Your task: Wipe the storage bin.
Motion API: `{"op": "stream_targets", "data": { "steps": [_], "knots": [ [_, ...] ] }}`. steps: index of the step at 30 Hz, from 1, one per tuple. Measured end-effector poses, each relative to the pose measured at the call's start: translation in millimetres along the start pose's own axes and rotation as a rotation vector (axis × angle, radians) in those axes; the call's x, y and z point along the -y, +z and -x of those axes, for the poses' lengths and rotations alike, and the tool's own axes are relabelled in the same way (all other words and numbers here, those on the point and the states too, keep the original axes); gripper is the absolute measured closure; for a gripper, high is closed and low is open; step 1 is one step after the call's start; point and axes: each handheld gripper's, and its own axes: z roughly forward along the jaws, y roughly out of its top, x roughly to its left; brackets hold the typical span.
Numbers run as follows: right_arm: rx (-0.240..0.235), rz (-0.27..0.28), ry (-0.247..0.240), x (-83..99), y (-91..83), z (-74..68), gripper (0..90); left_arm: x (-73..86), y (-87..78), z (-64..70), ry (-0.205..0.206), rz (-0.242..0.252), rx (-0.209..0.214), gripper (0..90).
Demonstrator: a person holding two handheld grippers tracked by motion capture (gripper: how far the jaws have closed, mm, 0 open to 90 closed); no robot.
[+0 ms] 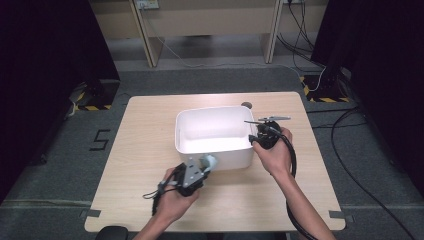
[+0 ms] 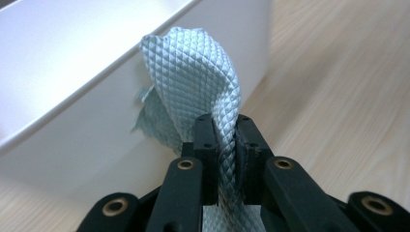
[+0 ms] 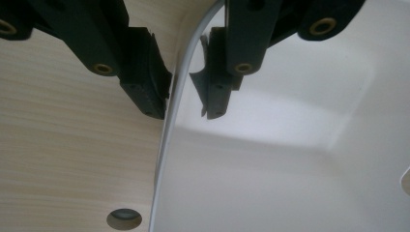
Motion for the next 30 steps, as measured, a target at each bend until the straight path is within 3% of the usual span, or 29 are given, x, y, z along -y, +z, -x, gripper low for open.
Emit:
{"op": "stream_targets", "data": {
  "steps": [8, 12, 14, 18, 20, 23, 26, 30],
  "knots": [
    [0.005, -0.013, -0.018, -3.4, 0.3, 0.3, 76.0, 44.2, -57.5, -55.3, -0.125, -0.004, -0.175, 81.8],
    [0.016, -0.022, -0.037, -4.9, 0.1, 1.7, 80.7, 52.0, -63.6, -78.5, -0.168, -0.005, -0.232, 81.8],
    [0.036, -0.027, -0.074, -5.2, -0.2, 3.2, 84.6, 51.4, -61.6, -88.9, -0.177, -0.01, -0.252, 81.8],
    [0.012, -0.045, -0.144, -7.0, -1.9, 9.5, 86.0, 43.8, -44.7, -105.7, -0.181, -0.014, -0.255, 81.7],
    [-0.016, -0.023, -0.134, -7.7, -7.5, 9.4, 76.8, 38.8, -34.4, -111.1, -0.176, -0.011, -0.248, 81.7],
    [-0.039, 0.035, -0.141, -9.9, -27.7, 7.4, 75.3, 33.3, -22.3, -117.1, -0.181, -0.016, -0.239, 81.8],
    [-0.051, 0.072, -0.118, -9.6, -48.7, 12.6, 78.3, 30.4, -14.4, -121.9, -0.187, -0.014, -0.238, 81.8],
    [-0.016, 0.038, -0.076, -0.1, -60.1, 28.3, 86.5, 29.2, -8.3, -121.9, -0.176, -0.008, -0.217, 81.8]
  ]
}}
